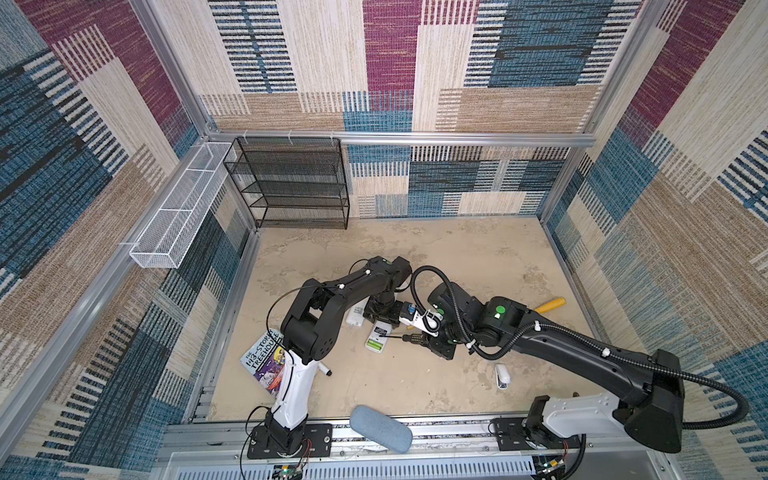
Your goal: Unload the batteries from the remote control
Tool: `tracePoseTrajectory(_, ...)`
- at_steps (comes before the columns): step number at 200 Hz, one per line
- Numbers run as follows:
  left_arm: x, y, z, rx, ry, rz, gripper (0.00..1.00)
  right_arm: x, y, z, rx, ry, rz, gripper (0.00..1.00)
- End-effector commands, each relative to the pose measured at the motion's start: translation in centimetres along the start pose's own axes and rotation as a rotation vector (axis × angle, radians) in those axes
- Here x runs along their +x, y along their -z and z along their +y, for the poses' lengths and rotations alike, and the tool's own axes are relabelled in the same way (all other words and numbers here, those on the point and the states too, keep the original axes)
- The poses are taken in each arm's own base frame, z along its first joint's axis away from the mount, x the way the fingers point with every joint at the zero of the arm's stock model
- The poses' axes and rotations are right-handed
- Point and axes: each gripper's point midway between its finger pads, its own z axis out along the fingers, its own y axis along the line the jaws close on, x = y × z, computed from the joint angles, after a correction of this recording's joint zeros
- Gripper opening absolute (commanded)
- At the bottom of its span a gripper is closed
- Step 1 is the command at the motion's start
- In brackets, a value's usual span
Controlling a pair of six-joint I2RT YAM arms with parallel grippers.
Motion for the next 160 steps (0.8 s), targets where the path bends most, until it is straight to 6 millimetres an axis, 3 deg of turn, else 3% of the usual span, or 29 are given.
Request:
tracePoseTrajectory(1, 0.2, 0.0, 0.7, -0.047, 0.025, 0.011, 0.66, -0.3, 0.1, -0.3, 0.021, 0.011, 0.001, 0.00)
tracePoseTrajectory(30, 0.2, 0.2, 1.6, -0.098, 0.056, 0.002, 0.57, 0.2, -0.3, -0.3, 0.030, 0.025, 0.030, 0.00)
tracePoseTrajectory(84, -0.2, 1.0, 2.9, -0.185, 0.063, -0.005, 0.53, 0.9, -1.1, -0.1, 0.076, 0.106, 0.096, 0.00)
tracePoseTrajectory(160, -0.1, 0.3, 2.6, -0.186, 0.092, 0.008, 0.49, -1.7, -1.3, 0.3, 0.089, 0.148, 0.024, 0.00)
